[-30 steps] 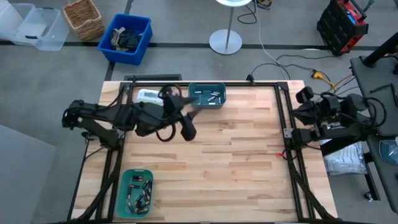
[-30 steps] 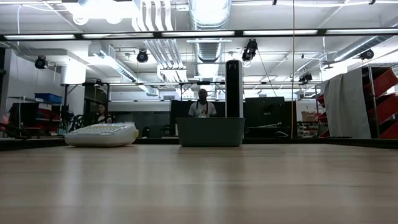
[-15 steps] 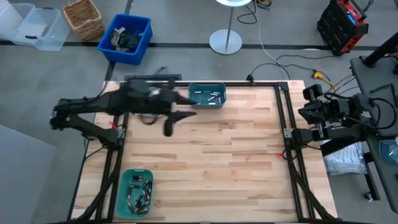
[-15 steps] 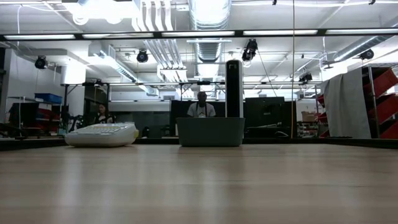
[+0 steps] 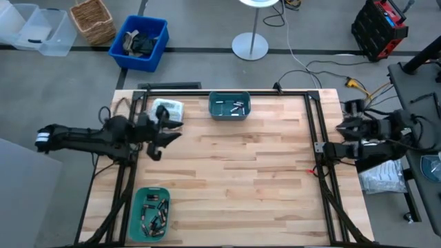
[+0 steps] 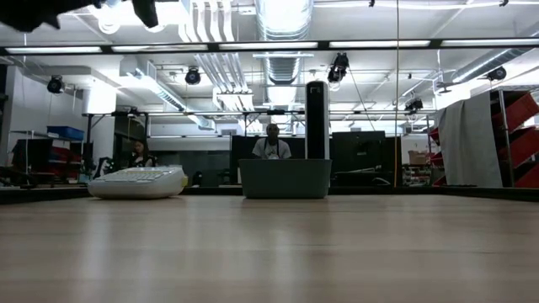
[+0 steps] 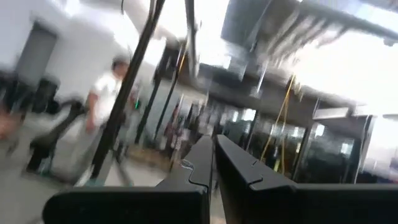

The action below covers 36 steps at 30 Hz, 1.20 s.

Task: Sort batteries
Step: Return to Home Position

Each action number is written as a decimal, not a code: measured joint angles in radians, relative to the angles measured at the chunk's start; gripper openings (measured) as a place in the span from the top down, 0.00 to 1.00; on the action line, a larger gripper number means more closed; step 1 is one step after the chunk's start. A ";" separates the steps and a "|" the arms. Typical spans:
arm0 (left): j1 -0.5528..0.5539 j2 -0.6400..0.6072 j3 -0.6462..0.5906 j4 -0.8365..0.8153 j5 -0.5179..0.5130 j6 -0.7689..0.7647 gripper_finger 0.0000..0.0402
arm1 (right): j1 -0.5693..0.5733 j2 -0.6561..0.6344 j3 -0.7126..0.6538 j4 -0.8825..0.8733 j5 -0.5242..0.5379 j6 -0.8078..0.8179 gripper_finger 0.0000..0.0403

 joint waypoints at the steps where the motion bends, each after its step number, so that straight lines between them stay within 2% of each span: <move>1: 0.001 -0.028 -0.041 0.054 -0.001 0.001 0.62 | 0.000 -0.001 -0.005 -0.027 0.000 0.000 0.97; 4: 0.001 -0.104 -0.155 0.209 -0.007 0.004 0.62 | 0.000 0.021 -0.009 -0.018 0.001 0.008 0.97; 7: 0.001 -0.180 -0.240 0.284 -0.028 -0.001 0.62 | 0.000 0.025 -0.026 -0.017 0.000 0.021 0.97; 14: 0.001 -0.351 -0.352 0.279 -0.050 -0.003 0.62 | 0.000 0.000 -0.069 -0.010 -0.030 0.008 0.97; 20: 0.001 -0.512 -0.405 0.277 -0.060 -0.002 0.62 | 0.000 -0.002 -0.135 0.093 -0.052 -0.003 0.97; 23: 0.001 -0.601 -0.413 0.234 -0.060 0.005 0.62 | 0.000 -0.002 -0.153 0.130 -0.052 -0.008 0.97; 28: 0.001 -0.723 -0.414 0.030 -0.053 -0.018 0.62 | 0.000 -0.002 -0.156 0.119 -0.052 -0.008 0.97; 31: 0.000 -0.714 -0.428 -0.052 -0.022 -0.031 0.62 | 0.000 -0.002 -0.158 0.076 -0.054 0.000 0.97; 33: 0.000 -0.697 -0.449 -0.051 -0.019 -0.046 0.62 | 0.000 -0.002 -0.171 0.077 -0.059 0.012 0.97; 36: 0.000 -0.683 -0.450 -0.098 -0.021 -0.064 0.62 | 0.000 -0.002 -0.203 0.077 -0.101 0.003 0.97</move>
